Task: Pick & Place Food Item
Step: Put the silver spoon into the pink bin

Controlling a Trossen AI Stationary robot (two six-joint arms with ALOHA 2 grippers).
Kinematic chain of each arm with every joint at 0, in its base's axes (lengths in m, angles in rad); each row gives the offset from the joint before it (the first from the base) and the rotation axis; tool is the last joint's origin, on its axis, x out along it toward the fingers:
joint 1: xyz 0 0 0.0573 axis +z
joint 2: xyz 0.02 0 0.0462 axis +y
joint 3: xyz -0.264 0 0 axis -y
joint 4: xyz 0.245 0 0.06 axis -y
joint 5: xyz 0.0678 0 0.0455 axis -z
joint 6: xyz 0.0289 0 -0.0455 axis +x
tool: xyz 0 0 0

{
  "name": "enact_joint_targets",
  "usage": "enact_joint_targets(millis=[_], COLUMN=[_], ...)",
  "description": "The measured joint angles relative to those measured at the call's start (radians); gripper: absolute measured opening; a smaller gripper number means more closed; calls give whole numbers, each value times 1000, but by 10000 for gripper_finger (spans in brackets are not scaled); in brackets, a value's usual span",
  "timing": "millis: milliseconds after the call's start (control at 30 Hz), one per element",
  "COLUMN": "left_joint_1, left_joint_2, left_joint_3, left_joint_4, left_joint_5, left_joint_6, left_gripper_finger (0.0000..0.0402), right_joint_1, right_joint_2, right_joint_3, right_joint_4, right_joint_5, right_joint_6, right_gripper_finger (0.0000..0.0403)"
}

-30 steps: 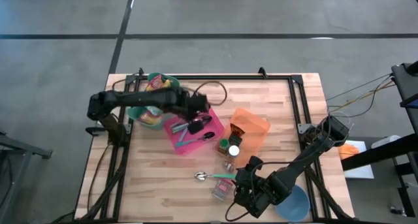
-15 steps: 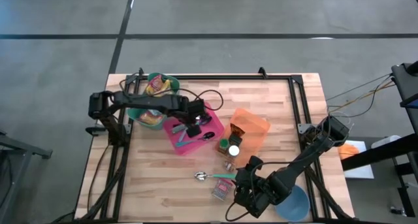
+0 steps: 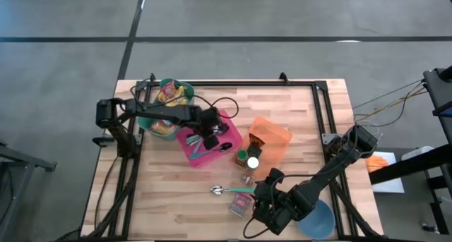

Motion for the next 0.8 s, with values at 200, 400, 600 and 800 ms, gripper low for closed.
enact_joint_targets(millis=[200, 400, 600, 800], left_joint_1=[2, 3, 3, 2], left_joint_2=[0, 0, 0, 0], left_joint_3=[-40, -65, -68, -71], left_joint_4=[13, 20, 24, 28], left_joint_5=[-1, 0, 3, 3], left_joint_6=[-20, -33, -33, -36], left_gripper_finger=[1, 1, 1, 1], right_joint_1=[0, 0, 0, 1], right_joint_2=[0, 0, 0, 0], right_joint_3=[0, 0, 0, 0], right_joint_4=[0, 5, 7, 7], right_joint_5=[6, 8, 8, 9], right_joint_6=[0, -1, -1, -1], right_gripper_finger=[228, 228, 228, 228])
